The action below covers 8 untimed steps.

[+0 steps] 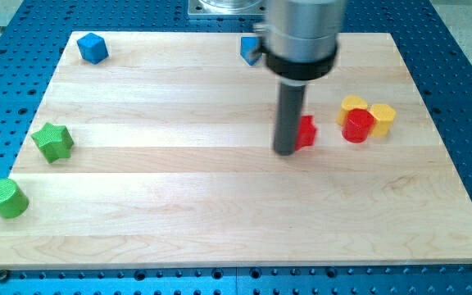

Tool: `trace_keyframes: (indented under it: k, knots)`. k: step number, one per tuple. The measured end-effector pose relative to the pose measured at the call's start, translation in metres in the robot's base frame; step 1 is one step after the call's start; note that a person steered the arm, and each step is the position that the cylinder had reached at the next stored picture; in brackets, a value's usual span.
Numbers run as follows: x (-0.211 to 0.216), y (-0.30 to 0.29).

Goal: Push the green star into the red star

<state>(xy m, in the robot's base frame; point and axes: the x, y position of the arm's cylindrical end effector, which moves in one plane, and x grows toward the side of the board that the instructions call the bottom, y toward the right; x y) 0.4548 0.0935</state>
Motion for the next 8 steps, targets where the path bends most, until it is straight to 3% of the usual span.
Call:
trace_keyframes:
  k: [1,3,4,8]
  knots:
    - [-0.014,0.014]
    - [-0.009,-0.151]
    - [0.036,-0.235]
    - [0.044,-0.231]
